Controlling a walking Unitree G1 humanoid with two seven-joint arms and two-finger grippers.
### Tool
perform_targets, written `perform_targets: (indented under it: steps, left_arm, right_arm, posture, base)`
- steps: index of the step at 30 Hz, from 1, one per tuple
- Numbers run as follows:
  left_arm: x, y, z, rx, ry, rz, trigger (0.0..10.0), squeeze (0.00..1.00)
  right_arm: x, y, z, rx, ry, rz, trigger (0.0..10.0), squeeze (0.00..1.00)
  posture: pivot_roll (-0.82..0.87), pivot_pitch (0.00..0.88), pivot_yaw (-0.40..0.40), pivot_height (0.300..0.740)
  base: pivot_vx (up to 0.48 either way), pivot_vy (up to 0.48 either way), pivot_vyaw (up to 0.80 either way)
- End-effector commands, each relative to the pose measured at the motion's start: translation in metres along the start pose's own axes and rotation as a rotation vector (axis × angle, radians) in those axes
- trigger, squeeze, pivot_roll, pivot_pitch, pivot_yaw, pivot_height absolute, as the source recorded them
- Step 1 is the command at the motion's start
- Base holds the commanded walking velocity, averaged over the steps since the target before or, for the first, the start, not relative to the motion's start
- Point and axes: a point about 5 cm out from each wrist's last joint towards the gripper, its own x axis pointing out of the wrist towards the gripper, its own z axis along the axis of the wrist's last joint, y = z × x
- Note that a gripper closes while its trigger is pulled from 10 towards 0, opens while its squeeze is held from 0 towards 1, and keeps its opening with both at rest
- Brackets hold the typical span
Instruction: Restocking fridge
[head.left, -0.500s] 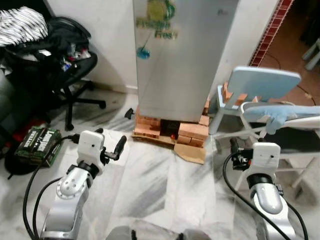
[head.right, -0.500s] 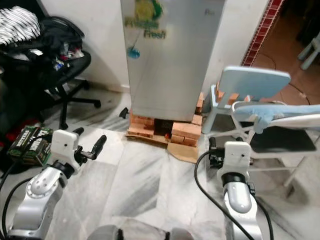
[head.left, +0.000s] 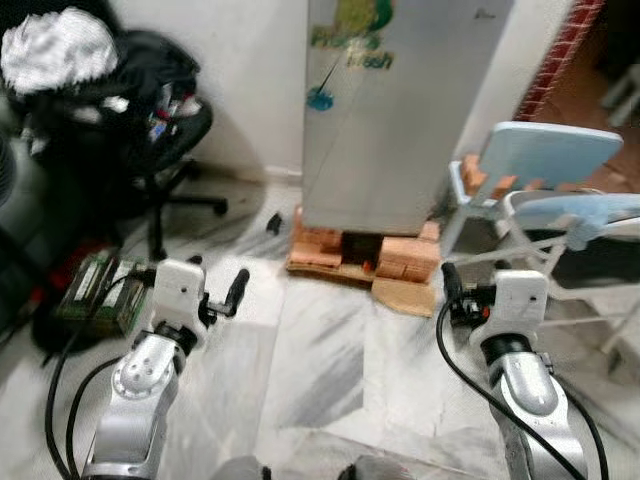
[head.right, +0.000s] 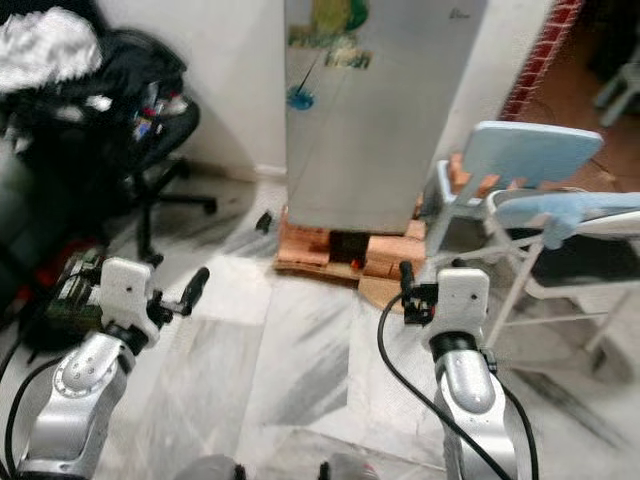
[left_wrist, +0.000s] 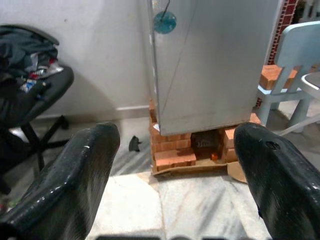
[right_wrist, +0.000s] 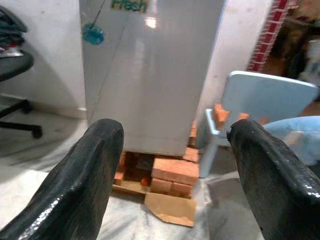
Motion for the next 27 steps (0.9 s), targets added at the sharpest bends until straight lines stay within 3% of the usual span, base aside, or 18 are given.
perform_targets:
  steps: [1,15,22,27]
  left_arm:
    - [-0.002,0.0068,-0.0012,0.024,0.011,0.032,10.0,0.0]
    - [-0.0018,0.0054,-0.0007,0.006,-0.004,0.026,10.0,0.0]
    - [-0.0012,0.0046,-0.0021,-0.005,0.006,0.036,10.0,0.0]
    - [-0.0001,0.0048,-0.0026,-0.003,0.008,0.036,10.0,0.0]
  right_arm:
    - [0.002,0.0036,0.0033,0.014,-0.006,0.022,10.0,0.0]
    - [0.0059,0.0067,0.0063,0.018,-0.014,0.052,10.0,0.0]
    - [0.0081,0.0074,0.0054,0.016,-0.011,0.053,10.0,0.0]
    - [0.0103,0.0097,0.0055,0.015,-0.015,0.059,10.0,0.0]
  posture:
    - [-0.05,0.045,-0.038,0.74]
    - [-0.05,0.056,-0.045,0.74]
    - [-0.05,0.057,-0.043,0.74]
    - [-0.04,0.053,-0.041,0.74]
  base:
    - [0.337,0.341,-0.8]
    - [0.372,0.3,-0.79]
    - [0.349,0.326,-0.19]
    - [0.296,0.379,-0.8]
